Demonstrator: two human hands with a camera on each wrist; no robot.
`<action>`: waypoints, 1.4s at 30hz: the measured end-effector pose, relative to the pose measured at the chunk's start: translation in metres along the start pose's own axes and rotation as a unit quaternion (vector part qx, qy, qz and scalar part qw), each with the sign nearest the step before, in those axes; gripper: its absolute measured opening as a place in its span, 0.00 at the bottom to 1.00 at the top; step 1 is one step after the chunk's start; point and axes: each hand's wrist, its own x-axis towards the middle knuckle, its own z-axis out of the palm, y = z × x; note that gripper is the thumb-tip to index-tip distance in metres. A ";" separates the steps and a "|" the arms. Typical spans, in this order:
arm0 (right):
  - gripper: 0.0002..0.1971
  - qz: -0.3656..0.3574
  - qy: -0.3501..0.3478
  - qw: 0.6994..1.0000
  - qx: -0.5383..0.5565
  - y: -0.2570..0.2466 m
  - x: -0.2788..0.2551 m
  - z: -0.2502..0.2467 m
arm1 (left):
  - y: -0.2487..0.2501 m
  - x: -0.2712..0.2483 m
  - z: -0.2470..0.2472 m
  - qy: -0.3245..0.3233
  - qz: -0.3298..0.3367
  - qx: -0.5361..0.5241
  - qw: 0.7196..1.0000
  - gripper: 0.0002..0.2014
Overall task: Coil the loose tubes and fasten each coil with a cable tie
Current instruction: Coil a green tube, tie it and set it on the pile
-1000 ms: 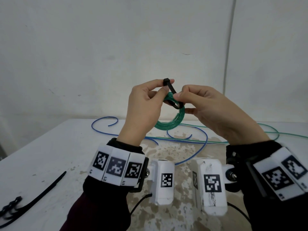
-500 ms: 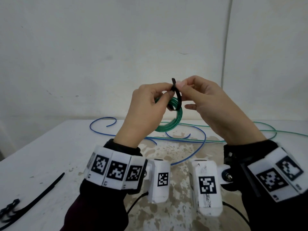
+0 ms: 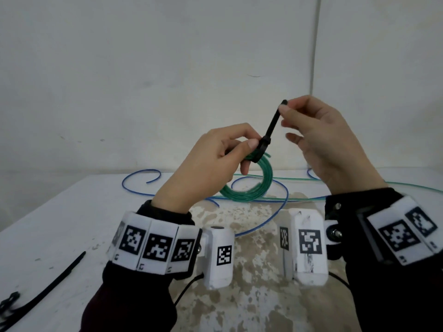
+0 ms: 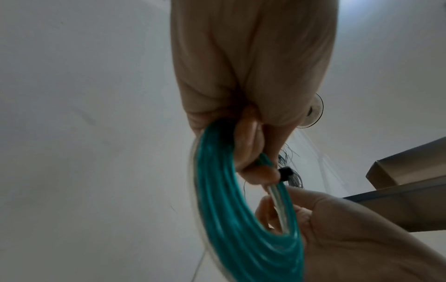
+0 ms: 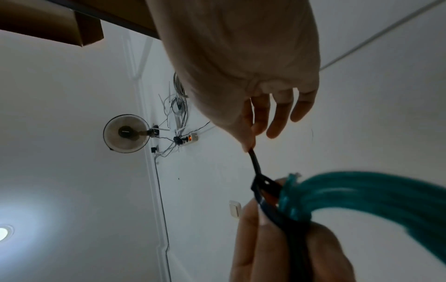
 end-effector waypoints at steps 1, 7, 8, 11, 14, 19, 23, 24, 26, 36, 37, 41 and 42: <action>0.11 -0.013 0.019 1.000 0.004 0.000 0.000 0.000 | 0.000 0.001 0.002 0.002 -0.002 -0.002 1.000 0.09; 0.06 0.022 -0.158 0.987 -0.013 -0.008 -0.010 0.006 | -0.006 0.002 -0.004 0.038 -0.029 -0.008 0.999 0.10; 0.06 0.025 -0.189 0.981 -0.027 -0.009 -0.012 0.006 | -0.007 0.002 -0.006 0.045 -0.033 -0.011 0.998 0.11; 0.05 -0.014 -0.166 0.984 -0.064 -0.005 -0.012 0.009 | -0.009 0.003 -0.006 0.060 -0.034 -0.008 0.998 0.11; 0.07 -0.048 -0.109 0.991 -0.065 -0.003 -0.009 0.009 | -0.007 0.002 -0.003 0.052 -0.020 -0.020 0.998 0.11; 0.07 -0.063 -0.068 0.994 -0.051 -0.002 -0.008 0.008 | 0.000 0.002 -0.002 0.035 -0.001 -0.039 0.999 0.09; 0.09 -0.067 -0.017 0.997 -0.045 -0.003 -0.005 0.006 | 0.005 0.000 0.004 0.013 0.010 -0.025 1.000 0.10; 0.10 -0.059 -0.014 0.997 -0.043 -0.002 -0.005 0.006 | 0.006 0.000 0.005 0.009 0.008 -0.018 1.000 0.11; 0.08 -0.035 -0.033 0.998 -0.040 -0.001 -0.004 0.004 | 0.006 0.000 0.006 0.011 -0.010 -0.018 1.000 0.12; 0.02 0.029 -0.151 0.988 -0.018 -0.005 -0.007 -0.003 | 0.007 0.001 0.010 0.049 -0.065 -0.084 0.993 0.12; 0.02 0.022 -0.147 0.989 -0.017 -0.005 -0.007 -0.002 | 0.007 0.002 0.011 0.058 -0.066 -0.090 0.992 0.13; 0.04 -0.009 -0.131 0.991 -0.024 -0.005 -0.009 0.004 | 0.008 0.003 0.015 0.105 -0.052 -0.097 0.988 0.14; 0.05 -0.019 -0.119 0.992 -0.025 -0.004 -0.010 0.006 | 0.007 0.003 0.015 0.110 -0.047 -0.085 0.989 0.13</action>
